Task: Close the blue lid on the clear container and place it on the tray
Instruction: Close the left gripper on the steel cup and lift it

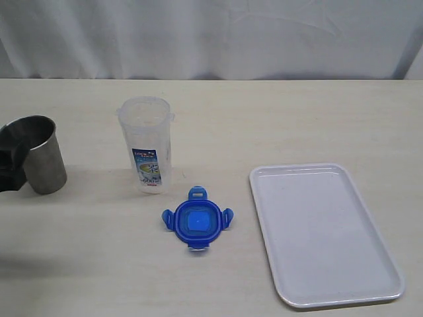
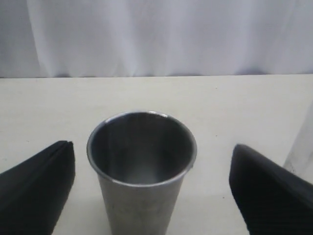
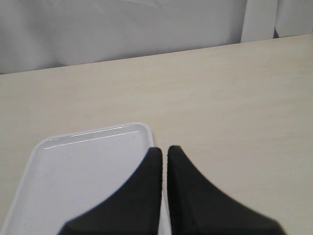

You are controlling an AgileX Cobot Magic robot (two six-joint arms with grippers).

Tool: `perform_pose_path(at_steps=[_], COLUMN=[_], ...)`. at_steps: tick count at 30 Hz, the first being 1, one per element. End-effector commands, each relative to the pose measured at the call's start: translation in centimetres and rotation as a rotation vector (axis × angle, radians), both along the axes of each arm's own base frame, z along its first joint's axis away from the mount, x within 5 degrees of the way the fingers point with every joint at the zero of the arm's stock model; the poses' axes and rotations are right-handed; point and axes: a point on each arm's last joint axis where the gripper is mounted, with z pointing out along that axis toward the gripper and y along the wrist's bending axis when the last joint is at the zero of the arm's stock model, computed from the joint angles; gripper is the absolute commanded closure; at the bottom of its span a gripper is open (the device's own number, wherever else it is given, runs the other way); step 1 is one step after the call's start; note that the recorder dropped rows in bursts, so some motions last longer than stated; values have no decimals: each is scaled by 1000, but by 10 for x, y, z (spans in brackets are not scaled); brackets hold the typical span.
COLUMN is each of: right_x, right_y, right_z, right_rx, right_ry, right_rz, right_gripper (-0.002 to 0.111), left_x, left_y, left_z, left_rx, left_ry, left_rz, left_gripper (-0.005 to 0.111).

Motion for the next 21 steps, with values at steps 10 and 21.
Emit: perform_pose_path(at_steps=[10,21], right_x=[0,0], right_y=[0,0], right_z=[-1,-1], right_rx=[1,1], right_ry=[2,2], right_rz=[2,2], right_gripper=[104,104], left_x=[14,39], left_y=[-5,-4], left_z=[-46,-67], left_rx=[1,9], left_ry=[61,105], left_rz=[-55,-55], left_gripper=[21,21])
